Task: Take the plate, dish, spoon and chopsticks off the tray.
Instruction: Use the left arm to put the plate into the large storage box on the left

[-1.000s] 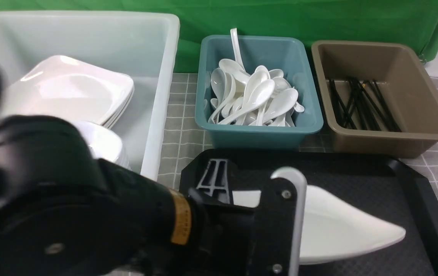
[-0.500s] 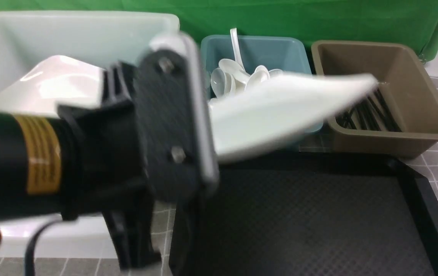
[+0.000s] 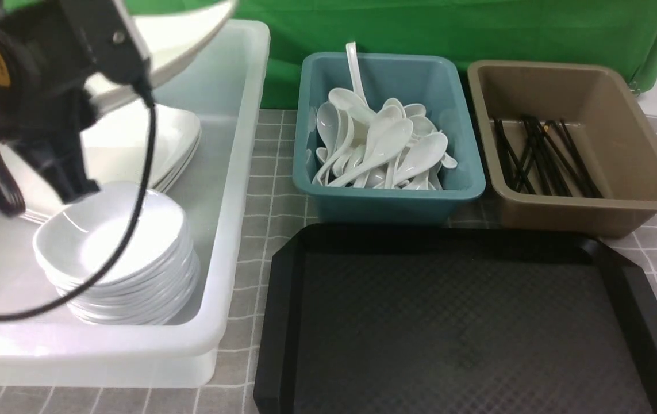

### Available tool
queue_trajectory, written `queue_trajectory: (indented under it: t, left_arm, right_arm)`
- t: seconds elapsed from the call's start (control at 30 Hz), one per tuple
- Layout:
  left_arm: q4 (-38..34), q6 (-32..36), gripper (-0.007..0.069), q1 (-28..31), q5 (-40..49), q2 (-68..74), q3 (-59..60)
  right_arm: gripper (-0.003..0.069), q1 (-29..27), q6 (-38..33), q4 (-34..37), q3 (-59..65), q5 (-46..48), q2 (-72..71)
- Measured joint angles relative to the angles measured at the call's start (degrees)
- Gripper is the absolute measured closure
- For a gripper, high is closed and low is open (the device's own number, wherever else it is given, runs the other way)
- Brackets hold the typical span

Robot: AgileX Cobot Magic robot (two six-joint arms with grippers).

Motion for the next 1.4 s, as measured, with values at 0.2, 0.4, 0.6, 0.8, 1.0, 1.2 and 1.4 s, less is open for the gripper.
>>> queue_trajectory:
  t: [0.2, 0.4, 0.6, 0.8, 1.0, 1.2, 1.4]
  left_arm:
    - [-0.05, 5.80, 0.0598, 6.52, -3.18, 8.53, 0.00]
    - [0.02, 8.24, 0.0598, 7.86, -4.22, 13.81, 0.00]
    - [3.33, 6.96, 0.0598, 7.86, -5.34, 18.13, 0.00]
    - [6.57, 3.12, 0.0599, 7.86, -6.49, 20.90, -0.06]
    - [6.95, 2.86, 0.0561, 7.86, -7.26, 21.77, -0.36]
    - [7.26, 2.86, 0.0356, 7.86, -8.31, 22.02, -0.49]
    - [7.50, 2.86, 0.0143, 7.86, -8.57, 21.74, -0.53]
  right_arm:
    - [0.0636, 0.00, -0.77, 0.11, 0.00, 1.65, 0.00]
    - [0.0636, 0.00, -0.83, 0.16, 0.00, 3.34, 0.00]
    - [0.0636, 0.00, -0.91, 2.24, 0.00, 4.01, 0.00]
    - [0.0636, 0.00, -4.59, 6.94, 0.00, 4.50, 0.00]
    - [0.0636, 0.00, -5.92, 9.41, 0.00, 4.78, 0.00]
    - [0.0636, 0.00, -6.78, 10.43, 0.00, 6.10, 0.00]
    - [0.0636, 0.00, -6.79, 10.56, 0.00, 7.96, -0.06]
